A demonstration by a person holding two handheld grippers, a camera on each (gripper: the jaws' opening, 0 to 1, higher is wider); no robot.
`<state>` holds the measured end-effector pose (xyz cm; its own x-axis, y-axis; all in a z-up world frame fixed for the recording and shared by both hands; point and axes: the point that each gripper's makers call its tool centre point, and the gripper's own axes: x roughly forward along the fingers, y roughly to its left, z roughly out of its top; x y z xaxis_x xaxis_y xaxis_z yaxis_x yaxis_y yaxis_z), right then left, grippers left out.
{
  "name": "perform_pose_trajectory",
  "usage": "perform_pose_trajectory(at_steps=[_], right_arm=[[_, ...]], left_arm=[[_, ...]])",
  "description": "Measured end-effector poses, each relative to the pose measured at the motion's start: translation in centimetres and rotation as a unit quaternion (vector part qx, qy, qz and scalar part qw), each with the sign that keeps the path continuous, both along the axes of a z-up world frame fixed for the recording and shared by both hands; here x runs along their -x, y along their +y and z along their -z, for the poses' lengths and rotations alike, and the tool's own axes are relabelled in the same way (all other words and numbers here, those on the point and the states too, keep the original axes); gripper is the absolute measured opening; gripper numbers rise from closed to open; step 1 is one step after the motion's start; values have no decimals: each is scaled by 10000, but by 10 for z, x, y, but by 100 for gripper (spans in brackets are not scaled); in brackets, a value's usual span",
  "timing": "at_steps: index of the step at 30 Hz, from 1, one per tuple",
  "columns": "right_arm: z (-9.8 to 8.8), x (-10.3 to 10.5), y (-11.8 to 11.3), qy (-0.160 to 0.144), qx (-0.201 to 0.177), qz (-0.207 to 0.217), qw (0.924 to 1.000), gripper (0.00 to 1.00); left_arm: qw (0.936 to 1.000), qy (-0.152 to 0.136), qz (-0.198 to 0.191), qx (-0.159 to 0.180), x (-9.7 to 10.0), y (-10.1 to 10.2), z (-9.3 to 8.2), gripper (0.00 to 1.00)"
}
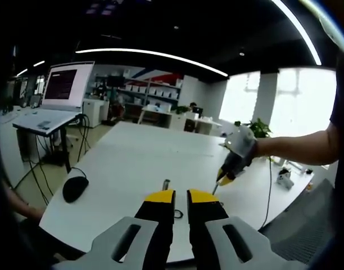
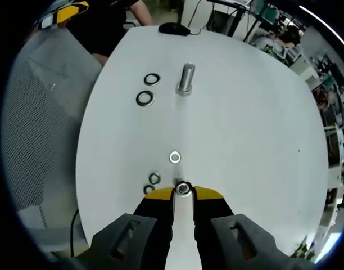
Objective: Place the washer onto the threaded stud by aligning its center hole with the stud, sliding it down to the base, and recovering from edge contact or off-axis alignment until the washer reaches the visible bottom stop.
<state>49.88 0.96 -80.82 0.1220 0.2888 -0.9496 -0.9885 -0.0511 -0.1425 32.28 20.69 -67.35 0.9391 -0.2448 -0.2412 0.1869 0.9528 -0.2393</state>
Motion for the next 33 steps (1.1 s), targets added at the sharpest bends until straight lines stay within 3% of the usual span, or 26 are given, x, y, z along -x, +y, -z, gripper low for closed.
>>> perform_pose_trajectory(at_steps=[33], right_arm=[[32, 2, 1, 208, 265, -38, 9994, 14]], left_arm=[[10000, -8, -17, -12, 0, 1, 0, 4]])
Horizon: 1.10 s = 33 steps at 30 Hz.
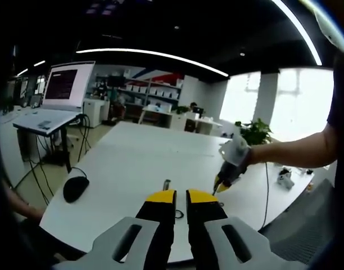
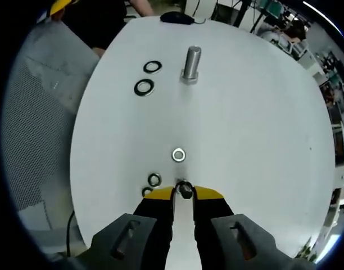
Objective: Place the washer onto the threaded stud by aligning its center hole with the stud, sliding it down to the base, and recovering from edge contact or off-axis alignment until the washer reaches the visible bottom stop.
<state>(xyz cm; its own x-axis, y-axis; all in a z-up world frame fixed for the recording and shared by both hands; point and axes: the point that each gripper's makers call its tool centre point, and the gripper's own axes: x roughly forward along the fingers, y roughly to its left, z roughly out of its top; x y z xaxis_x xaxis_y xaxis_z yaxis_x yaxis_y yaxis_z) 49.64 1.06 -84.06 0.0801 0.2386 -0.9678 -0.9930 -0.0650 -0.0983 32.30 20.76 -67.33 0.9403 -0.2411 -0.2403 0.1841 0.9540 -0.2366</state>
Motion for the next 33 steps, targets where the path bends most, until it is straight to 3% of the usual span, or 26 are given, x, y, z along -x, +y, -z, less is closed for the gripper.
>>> perform_pose_trajectory(at_steps=[19, 33], right_arm=[[21, 4, -4, 157, 164, -59, 9997, 14], [14, 1, -5, 31, 86, 28, 10000, 16]], left_arm=[[10000, 12, -30, 39, -1, 1, 0, 4], [9999, -15, -43, 102, -1, 1, -1, 5]])
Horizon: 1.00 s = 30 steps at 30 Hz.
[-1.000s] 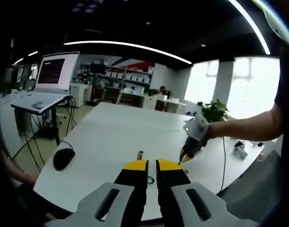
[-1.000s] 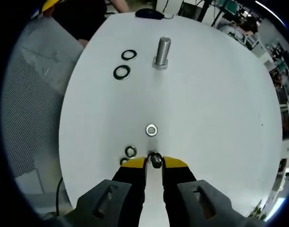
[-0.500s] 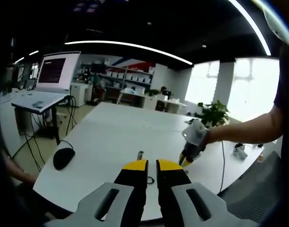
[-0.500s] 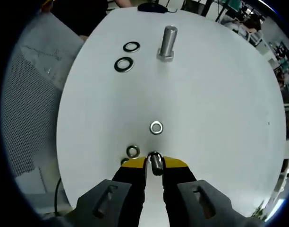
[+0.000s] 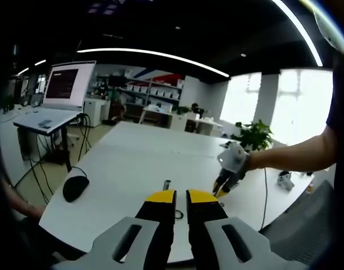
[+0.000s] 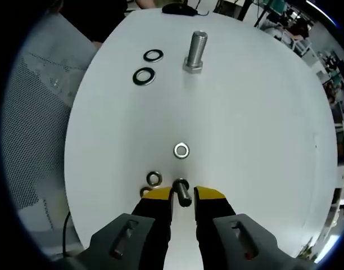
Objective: Place the washer onto the threaded stud by aligning its center hole with the stud, sliding it down to the base, and recovering from edge contact or off-axis alignment until the washer reaches the visible bottom stop.
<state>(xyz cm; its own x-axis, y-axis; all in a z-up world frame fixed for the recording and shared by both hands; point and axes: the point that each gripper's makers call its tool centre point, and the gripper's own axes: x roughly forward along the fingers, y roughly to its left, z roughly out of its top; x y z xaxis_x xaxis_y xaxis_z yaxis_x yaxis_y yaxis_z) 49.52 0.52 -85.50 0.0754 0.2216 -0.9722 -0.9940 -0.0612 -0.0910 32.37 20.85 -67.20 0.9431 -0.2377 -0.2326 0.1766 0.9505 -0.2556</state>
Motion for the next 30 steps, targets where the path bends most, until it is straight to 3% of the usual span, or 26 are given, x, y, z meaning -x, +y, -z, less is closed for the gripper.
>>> perform_pose_trajectory(at_steps=[18, 30], right_arm=[[-14, 9, -16, 10, -147, 296, 9995, 16], [-9, 25, -22, 226, -164, 420, 9987, 16]], left_arm=[[10000, -5, 17, 3, 0, 0, 0, 6], [10000, -14, 34, -7, 0, -1, 0, 6]])
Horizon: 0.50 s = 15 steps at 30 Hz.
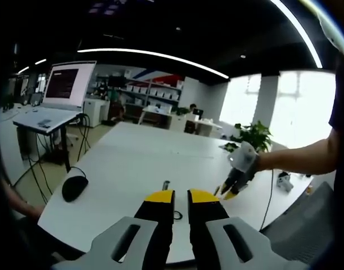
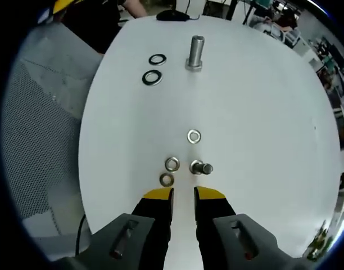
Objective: Place the washer onto the threaded stud by aligning its center hole with the stud, sliding it down to the base, and recovering from edge contact or off-axis alignment until the washer reaches the visible bottom stop.
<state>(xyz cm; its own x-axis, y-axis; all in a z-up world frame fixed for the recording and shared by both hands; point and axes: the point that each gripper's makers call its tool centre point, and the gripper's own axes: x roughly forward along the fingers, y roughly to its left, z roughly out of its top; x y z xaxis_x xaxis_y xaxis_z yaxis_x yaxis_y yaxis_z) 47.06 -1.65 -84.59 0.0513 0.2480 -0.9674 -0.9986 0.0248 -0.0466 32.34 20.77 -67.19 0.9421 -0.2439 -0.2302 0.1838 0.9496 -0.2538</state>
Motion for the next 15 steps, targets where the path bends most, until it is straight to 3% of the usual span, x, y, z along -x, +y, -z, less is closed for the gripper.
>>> perform_pose_trajectory(at_steps=[15], right_arm=[[15, 14, 3, 275, 44, -18, 9996, 16]], left_arm=[[10000, 21, 8, -25, 0, 0, 1, 7]])
